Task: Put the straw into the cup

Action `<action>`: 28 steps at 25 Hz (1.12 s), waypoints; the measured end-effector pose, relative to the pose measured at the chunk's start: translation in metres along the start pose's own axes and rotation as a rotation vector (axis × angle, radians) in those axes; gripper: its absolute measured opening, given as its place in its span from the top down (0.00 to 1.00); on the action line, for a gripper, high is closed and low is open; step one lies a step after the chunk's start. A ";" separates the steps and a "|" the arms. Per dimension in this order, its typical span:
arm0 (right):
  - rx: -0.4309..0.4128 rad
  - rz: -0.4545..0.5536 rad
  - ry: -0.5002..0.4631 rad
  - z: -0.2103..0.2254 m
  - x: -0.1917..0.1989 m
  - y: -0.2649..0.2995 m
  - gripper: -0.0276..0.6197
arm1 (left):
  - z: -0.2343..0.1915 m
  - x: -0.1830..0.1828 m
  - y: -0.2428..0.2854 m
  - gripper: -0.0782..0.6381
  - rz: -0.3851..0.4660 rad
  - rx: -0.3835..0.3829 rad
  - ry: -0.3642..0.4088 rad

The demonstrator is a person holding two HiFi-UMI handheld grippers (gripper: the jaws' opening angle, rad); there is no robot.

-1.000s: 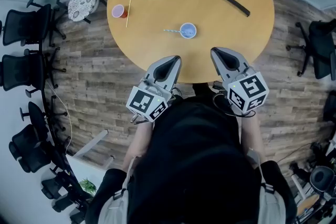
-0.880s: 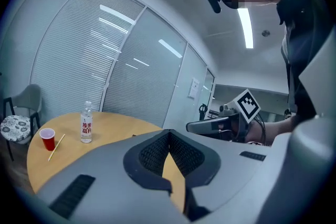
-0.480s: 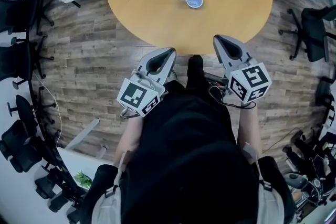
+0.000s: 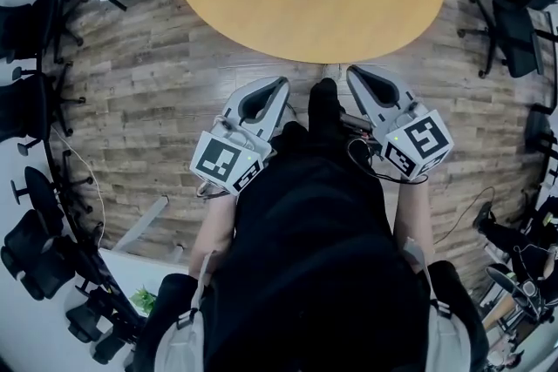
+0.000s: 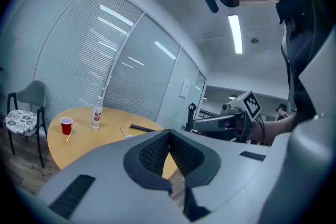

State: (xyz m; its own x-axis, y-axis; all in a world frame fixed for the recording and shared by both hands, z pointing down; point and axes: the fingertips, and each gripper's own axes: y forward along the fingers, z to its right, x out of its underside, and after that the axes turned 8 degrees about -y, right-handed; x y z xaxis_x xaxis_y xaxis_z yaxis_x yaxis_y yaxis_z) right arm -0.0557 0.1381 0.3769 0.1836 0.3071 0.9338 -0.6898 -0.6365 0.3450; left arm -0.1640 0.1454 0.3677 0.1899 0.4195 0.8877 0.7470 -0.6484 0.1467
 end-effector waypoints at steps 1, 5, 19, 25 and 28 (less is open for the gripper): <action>-0.005 0.010 -0.005 -0.005 -0.002 -0.002 0.93 | 0.000 0.000 -0.003 0.87 0.002 0.003 0.001; -0.012 0.022 -0.020 -0.020 -0.005 -0.008 0.93 | 0.002 -0.003 -0.011 0.87 0.008 0.016 0.005; -0.036 0.126 0.067 -0.013 -0.016 -0.044 0.93 | 0.021 -0.016 0.003 0.87 0.020 0.053 0.048; -0.055 0.091 0.043 -0.008 -0.009 -0.046 0.93 | 0.029 -0.009 0.005 0.87 0.003 0.072 0.043; -0.035 0.076 0.052 -0.005 -0.005 -0.045 0.93 | 0.032 -0.011 0.004 0.87 0.005 0.072 0.046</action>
State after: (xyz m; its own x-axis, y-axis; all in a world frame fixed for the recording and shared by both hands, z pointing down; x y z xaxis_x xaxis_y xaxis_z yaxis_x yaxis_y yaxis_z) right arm -0.0290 0.1692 0.3564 0.0939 0.2961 0.9505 -0.7243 -0.6347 0.2692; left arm -0.1431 0.1588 0.3449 0.1653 0.3855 0.9078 0.7904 -0.6023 0.1118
